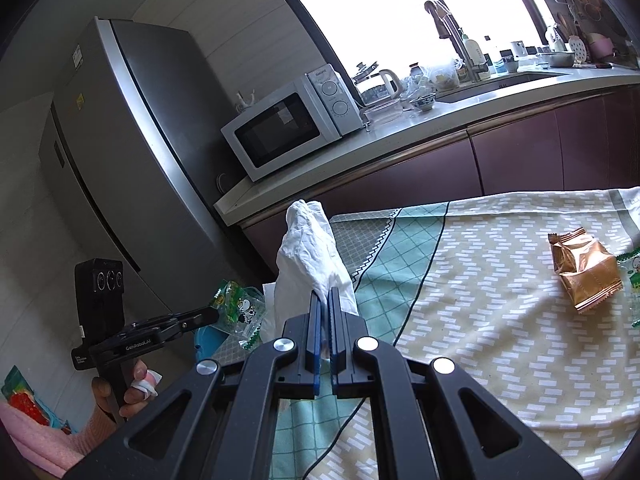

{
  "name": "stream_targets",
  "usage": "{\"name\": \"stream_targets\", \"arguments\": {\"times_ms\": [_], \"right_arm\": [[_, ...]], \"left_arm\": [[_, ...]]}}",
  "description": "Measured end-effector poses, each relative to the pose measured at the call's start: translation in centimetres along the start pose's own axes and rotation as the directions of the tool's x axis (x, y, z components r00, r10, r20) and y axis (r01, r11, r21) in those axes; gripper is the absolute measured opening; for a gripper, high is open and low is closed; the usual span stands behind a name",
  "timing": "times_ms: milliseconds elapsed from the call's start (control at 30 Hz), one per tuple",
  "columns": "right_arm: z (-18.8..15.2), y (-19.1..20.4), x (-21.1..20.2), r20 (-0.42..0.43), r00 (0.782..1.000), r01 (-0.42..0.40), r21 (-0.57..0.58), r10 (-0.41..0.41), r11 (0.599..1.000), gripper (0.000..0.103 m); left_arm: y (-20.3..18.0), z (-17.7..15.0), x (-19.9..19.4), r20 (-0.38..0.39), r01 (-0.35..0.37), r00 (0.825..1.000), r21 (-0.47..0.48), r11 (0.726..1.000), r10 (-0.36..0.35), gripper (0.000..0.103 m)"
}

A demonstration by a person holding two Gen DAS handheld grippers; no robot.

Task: Collect trash
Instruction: 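Lift the green packet and white bag and carry them toward the teal bin, then lower the packet and bag into the teal bin and open both tools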

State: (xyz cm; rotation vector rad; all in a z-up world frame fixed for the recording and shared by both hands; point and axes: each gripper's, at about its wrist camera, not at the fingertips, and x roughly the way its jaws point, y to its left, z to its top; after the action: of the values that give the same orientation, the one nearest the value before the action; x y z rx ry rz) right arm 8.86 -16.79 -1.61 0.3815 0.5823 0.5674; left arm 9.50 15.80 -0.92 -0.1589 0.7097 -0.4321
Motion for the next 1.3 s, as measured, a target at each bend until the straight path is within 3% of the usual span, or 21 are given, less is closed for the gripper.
{"name": "stream_targets", "arguments": {"times_ms": [500,1300], "right_arm": [[0.2,3.0,3.2,-0.048,0.997,-0.060,-0.033,0.058,0.998,0.003],[0.1,8.2,9.4,-0.157,0.973,-0.183,-0.079,0.169,0.980,0.003]], "left_arm": [[4.1,-0.3,-3.3,0.043,-0.081,0.996,-0.060,0.995,0.084,0.007],[12.3,-1.9,-7.1,0.059,-0.237,0.966,-0.185,0.954,0.251,0.007]]}}
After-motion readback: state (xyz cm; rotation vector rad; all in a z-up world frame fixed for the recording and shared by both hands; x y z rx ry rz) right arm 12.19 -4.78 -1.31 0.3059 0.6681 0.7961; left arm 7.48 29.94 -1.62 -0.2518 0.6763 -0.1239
